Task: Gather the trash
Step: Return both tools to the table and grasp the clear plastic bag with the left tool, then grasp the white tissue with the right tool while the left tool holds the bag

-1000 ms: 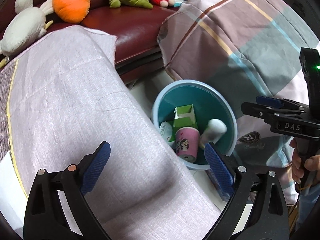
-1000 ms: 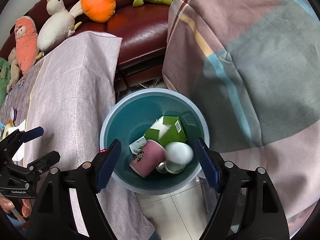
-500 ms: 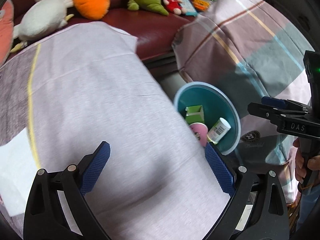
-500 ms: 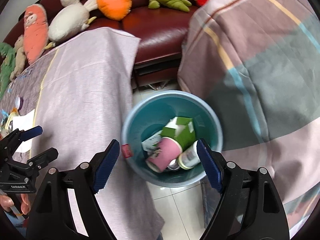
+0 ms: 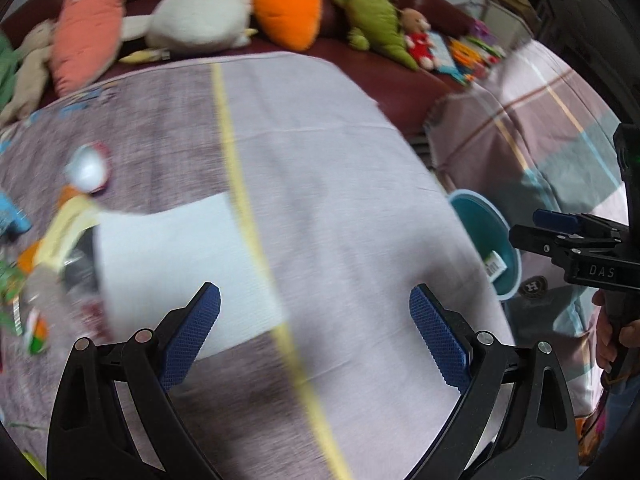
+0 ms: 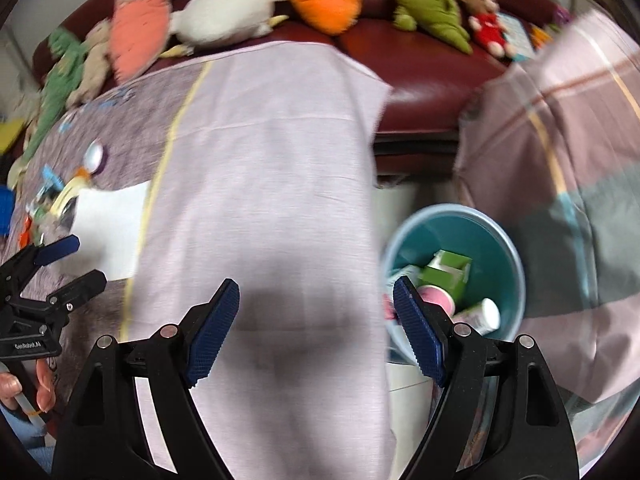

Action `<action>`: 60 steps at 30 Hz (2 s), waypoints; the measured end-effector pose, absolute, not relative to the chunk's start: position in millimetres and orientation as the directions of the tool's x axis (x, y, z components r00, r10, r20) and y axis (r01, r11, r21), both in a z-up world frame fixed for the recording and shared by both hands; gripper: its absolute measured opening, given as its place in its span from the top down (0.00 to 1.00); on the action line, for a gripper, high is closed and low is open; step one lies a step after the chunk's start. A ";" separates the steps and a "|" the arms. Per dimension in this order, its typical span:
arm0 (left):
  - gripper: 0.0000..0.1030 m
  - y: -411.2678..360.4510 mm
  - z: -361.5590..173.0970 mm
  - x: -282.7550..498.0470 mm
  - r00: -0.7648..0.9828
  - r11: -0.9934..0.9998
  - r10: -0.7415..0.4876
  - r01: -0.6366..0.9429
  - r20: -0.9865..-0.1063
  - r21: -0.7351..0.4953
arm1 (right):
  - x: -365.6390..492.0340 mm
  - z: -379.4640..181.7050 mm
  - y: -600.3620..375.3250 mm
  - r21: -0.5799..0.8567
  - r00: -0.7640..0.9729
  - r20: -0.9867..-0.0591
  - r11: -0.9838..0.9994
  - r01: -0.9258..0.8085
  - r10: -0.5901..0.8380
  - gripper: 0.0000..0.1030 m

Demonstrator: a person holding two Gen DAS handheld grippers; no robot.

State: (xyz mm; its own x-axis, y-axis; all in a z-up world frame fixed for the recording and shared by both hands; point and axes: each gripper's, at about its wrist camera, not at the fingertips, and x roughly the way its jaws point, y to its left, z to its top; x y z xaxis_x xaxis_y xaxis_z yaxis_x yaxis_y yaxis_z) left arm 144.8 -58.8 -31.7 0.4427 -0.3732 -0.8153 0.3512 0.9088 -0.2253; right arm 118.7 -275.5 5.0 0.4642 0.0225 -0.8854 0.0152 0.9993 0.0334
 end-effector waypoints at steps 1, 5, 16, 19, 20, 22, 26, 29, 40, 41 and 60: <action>0.07 -46.8 -31.0 143.5 0.449 0.913 -0.370 0.338 -0.813 -0.229 | 119.9 6.7 -262.3 0.027 0.462 -0.887 1.000 -0.006 0.026 0.27; 0.07 4.5 -30.5 138.7 0.482 0.933 -0.348 0.265 -0.804 -0.245 | 123.4 14.1 -222.0 0.000 0.463 -0.886 0.998 -0.068 0.032 0.27; 0.09 92.1 -49.1 138.9 0.515 0.957 -0.290 0.157 -0.807 -0.244 | 130.3 1.8 -160.4 -0.007 0.421 -0.905 0.989 -0.148 0.056 0.25; 0.34 93.8 -54.2 143.7 0.505 0.956 -0.294 0.174 -0.812 -0.237 | 133.6 -3.1 -155.7 -0.006 0.408 -0.911 0.989 -0.150 0.057 0.25; 0.37 93.7 -55.9 145.0 0.500 0.954 -0.297 0.180 -0.813 -0.238 | 134.6 -4.4 -156.0 -0.006 0.405 -0.913 0.989 -0.150 0.057 0.25; 0.42 91.2 -60.5 149.0 0.492 0.952 -0.303 0.198 -0.816 -0.235 | 137.0 -6.8 -155.9 -0.002 0.400 -0.915 0.989 -0.148 0.058 0.25; 0.40 78.9 -71.2 155.0 0.472 0.952 -0.293 0.226 -0.831 -0.207 | 142.1 -13.1 -157.7 0.010 0.390 -0.918 0.990 -0.139 0.065 0.25; 0.24 73.0 -79.1 160.2 0.458 0.949 -0.304 0.225 -0.835 -0.222 | 145.9 -18.8 -158.0 0.017 0.381 -0.922 0.991 -0.136 0.068 0.25; 0.60 82.9 -78.6 149.0 0.437 0.918 -0.392 0.247 -0.810 -0.311 | 163.4 -34.6 -133.7 0.044 0.356 -0.928 0.983 -0.179 0.107 0.25; 0.60 87.4 -78.3 144.1 0.438 0.919 -0.389 0.245 -0.811 -0.308 | 164.9 -35.9 -128.9 0.046 0.353 -0.929 0.981 -0.191 0.112 0.25; 0.51 134.3 -94.5 130.8 0.423 0.911 -0.412 0.184 -0.807 -0.369 | 207.3 -87.6 -33.0 0.008 0.344 -0.925 0.913 -0.409 0.162 0.22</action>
State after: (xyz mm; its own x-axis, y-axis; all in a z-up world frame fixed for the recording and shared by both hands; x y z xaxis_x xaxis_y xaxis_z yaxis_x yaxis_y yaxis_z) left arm 130.8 134.3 -94.5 0.4231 -0.4119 -0.8070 0.1840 0.9112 -0.3686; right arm 207.3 -33.0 -87.6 0.3436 0.1625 -0.9249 -0.4089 0.9125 0.0084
